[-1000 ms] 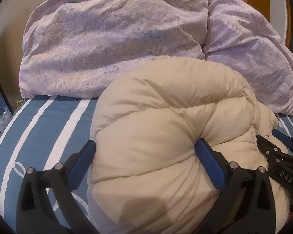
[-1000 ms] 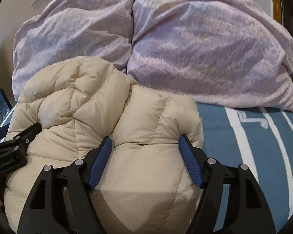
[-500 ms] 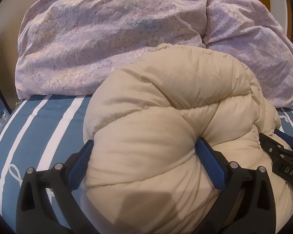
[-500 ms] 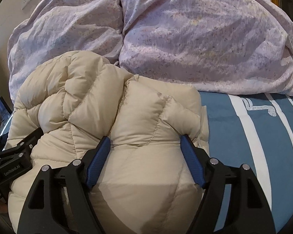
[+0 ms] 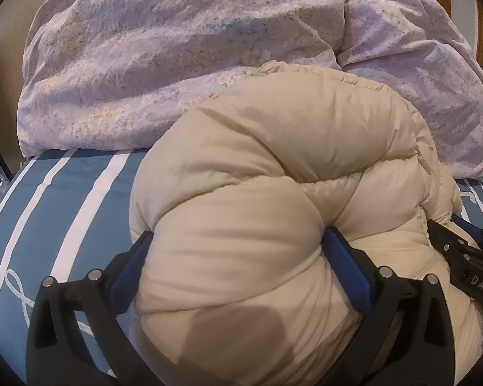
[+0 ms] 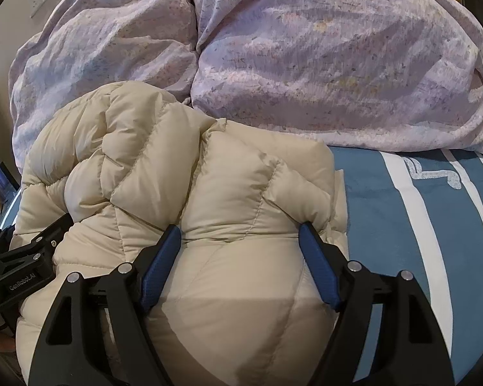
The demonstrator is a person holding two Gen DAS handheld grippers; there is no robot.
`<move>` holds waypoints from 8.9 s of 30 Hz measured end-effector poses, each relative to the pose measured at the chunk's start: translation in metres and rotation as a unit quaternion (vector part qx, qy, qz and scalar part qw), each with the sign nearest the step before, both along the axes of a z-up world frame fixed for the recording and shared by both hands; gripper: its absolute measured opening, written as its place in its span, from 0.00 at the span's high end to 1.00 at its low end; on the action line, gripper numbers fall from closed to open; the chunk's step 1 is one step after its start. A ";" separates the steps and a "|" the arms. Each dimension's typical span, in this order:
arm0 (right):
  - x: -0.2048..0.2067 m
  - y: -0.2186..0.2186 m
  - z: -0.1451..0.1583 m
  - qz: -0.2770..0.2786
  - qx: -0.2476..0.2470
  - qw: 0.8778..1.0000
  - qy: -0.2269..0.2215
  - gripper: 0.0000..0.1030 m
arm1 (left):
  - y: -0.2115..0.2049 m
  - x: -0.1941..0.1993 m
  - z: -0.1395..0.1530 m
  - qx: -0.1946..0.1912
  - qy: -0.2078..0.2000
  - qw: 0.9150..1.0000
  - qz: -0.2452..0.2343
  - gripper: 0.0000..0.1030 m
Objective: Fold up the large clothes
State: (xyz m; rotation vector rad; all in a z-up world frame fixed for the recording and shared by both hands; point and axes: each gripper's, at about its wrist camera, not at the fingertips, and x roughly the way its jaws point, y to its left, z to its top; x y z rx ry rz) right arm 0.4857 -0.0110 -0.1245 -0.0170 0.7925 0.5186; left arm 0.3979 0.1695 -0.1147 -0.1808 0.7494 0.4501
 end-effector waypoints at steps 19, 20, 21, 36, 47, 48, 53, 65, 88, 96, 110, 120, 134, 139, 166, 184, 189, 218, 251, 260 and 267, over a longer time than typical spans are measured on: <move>-0.050 -0.037 0.033 0.018 0.056 0.998 -0.003 0.28 | -0.005 -0.061 0.029 -0.033 -0.028 0.998 -0.035 0.02; -0.057 -0.041 0.037 0.024 0.063 0.998 -0.007 0.28 | -0.009 -0.070 0.033 -0.029 -0.033 0.998 -0.043 0.02; -0.064 -0.043 0.039 0.028 0.066 0.997 -0.010 0.28 | -0.012 -0.076 0.035 -0.025 -0.035 0.998 -0.049 0.02; -0.100 -0.040 -0.004 0.059 -0.005 0.998 0.023 0.33 | -0.042 -0.101 0.005 0.018 0.029 0.995 -0.096 0.02; -0.109 -0.042 -0.009 0.057 -0.013 0.998 0.028 0.33 | -0.040 -0.106 -0.011 -0.010 0.049 0.994 -0.093 0.02; -0.110 -0.043 -0.010 0.057 -0.013 0.998 0.028 0.33 | -0.041 -0.106 -0.012 -0.010 0.050 0.994 -0.093 0.02; -0.110 -0.042 -0.012 0.055 -0.013 0.998 0.028 0.33 | -0.041 -0.107 -0.014 -0.014 0.050 0.995 -0.086 0.02; -0.109 -0.042 -0.012 0.056 -0.012 0.998 0.028 0.33 | -0.042 -0.107 -0.015 -0.010 0.052 0.995 -0.080 0.02; -0.101 -0.074 0.047 0.038 0.108 0.993 0.008 0.35 | -0.048 -0.123 0.017 0.028 0.015 0.996 -0.081 0.02; -0.062 -0.054 0.056 0.002 0.106 0.994 0.001 0.35 | -0.026 -0.101 0.053 0.021 -0.024 0.999 -0.032 0.02; -0.040 -0.046 0.016 -0.020 0.044 0.998 0.034 0.39 | -0.021 -0.077 0.032 0.023 -0.008 0.999 -0.028 0.02; -0.086 -0.078 0.043 -0.039 0.058 0.997 0.023 0.01 | -0.032 -0.131 0.054 0.008 -0.045 0.997 -0.059 0.02; -0.214 -0.099 0.083 -0.019 0.022 0.999 -0.023 0.01 | -0.048 -0.252 0.069 -0.050 -0.062 0.995 -0.060 0.02; -0.245 -0.104 0.084 -0.013 0.029 0.999 -0.025 0.01 | -0.057 -0.282 0.059 -0.075 -0.052 0.994 -0.054 0.02; -0.316 -0.124 0.091 0.022 0.055 0.998 -0.004 0.01 | -0.107 -0.337 0.075 -0.114 -0.050 0.988 -0.093 0.02; -0.329 -0.126 0.095 0.040 0.072 0.997 -0.004 0.01 | -0.118 -0.343 0.081 -0.122 -0.055 0.985 -0.107 0.02; -0.332 -0.126 0.096 0.043 0.075 0.996 -0.001 0.01 | -0.122 -0.346 0.084 -0.123 -0.058 0.984 -0.111 0.02; -0.334 -0.129 0.097 0.047 0.080 0.996 -0.001 0.01 | -0.123 -0.344 0.087 -0.130 -0.057 0.983 -0.119 0.02; -0.337 -0.121 0.092 0.043 0.079 0.996 0.005 0.01 | -0.127 -0.340 0.087 -0.130 -0.055 0.983 -0.120 0.02; -0.335 -0.120 0.091 0.044 0.079 0.996 0.007 0.01 | -0.127 -0.339 0.085 -0.128 -0.056 0.983 -0.115 0.02; -0.334 -0.119 0.088 0.046 0.078 0.996 0.009 0.01 | -0.125 -0.340 0.084 -0.129 -0.055 0.983 -0.117 0.02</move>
